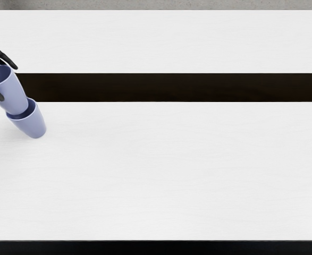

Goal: Pick up cup and place in cup with left hand

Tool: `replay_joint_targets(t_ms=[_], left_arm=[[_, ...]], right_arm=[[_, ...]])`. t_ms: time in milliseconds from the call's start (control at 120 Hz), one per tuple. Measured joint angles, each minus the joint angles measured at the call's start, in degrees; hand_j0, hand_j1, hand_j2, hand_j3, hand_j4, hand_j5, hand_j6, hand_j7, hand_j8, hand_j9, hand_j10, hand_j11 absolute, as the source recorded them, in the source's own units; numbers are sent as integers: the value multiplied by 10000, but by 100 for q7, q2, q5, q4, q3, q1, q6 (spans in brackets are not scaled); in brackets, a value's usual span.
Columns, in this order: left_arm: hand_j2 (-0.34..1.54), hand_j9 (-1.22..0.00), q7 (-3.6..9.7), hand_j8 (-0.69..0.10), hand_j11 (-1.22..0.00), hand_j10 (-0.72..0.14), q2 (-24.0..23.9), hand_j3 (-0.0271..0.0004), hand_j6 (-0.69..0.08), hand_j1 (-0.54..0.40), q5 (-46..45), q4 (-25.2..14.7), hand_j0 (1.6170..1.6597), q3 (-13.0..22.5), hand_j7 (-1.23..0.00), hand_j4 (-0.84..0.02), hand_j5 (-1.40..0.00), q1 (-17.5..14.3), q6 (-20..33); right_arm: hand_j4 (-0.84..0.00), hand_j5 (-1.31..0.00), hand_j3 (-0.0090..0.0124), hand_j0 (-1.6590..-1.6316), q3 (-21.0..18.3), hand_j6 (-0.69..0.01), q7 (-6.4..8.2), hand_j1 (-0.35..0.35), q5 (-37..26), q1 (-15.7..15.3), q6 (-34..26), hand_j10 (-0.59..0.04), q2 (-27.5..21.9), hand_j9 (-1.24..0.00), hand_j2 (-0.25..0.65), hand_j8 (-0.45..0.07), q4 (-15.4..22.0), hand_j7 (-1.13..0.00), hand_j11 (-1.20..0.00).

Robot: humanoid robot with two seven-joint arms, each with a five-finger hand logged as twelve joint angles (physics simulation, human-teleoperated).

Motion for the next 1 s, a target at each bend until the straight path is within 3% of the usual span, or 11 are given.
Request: replay_joint_targets(t_ms=[383,850,933,1000], left_arm=[[943,-5649,-1,-2909,-5649,-4126,-28,0,-3274,-1197,1,-5,16567,-130,-5682,-4224,-5717,108,2],[368,-2139,-66,-1577,-2136,-1680,-27,0,-1610,1607,-26,-14,16579,-223,-2146,-1694,-2154,152,-12],[262,-1462,-137,-1114,-1459,-1174,-80,0,-1137,2215,-33,-14,16579,-299,-1468,-1187,-1475,150,-46],[200,-1086,-362,-856,-1083,-893,-118,0,-874,2551,-70,-14,16579,-457,-1092,-905,-1098,156,-140]], right_arm=[[-148,-195,0,-16581,0,-147,0,-3309,0,0,0,-149,0,-195,-31,-148,0,-195,-195],[-149,-195,0,-16581,0,-147,0,-3309,0,0,0,-149,0,-195,-32,-148,0,-195,-195],[-148,-195,0,-16581,0,-147,0,-3309,0,0,0,-148,0,-195,-32,-148,0,-195,-195],[-148,-195,0,-16581,0,-147,0,-3309,0,0,0,-149,0,-195,-32,-148,0,-195,-195]])
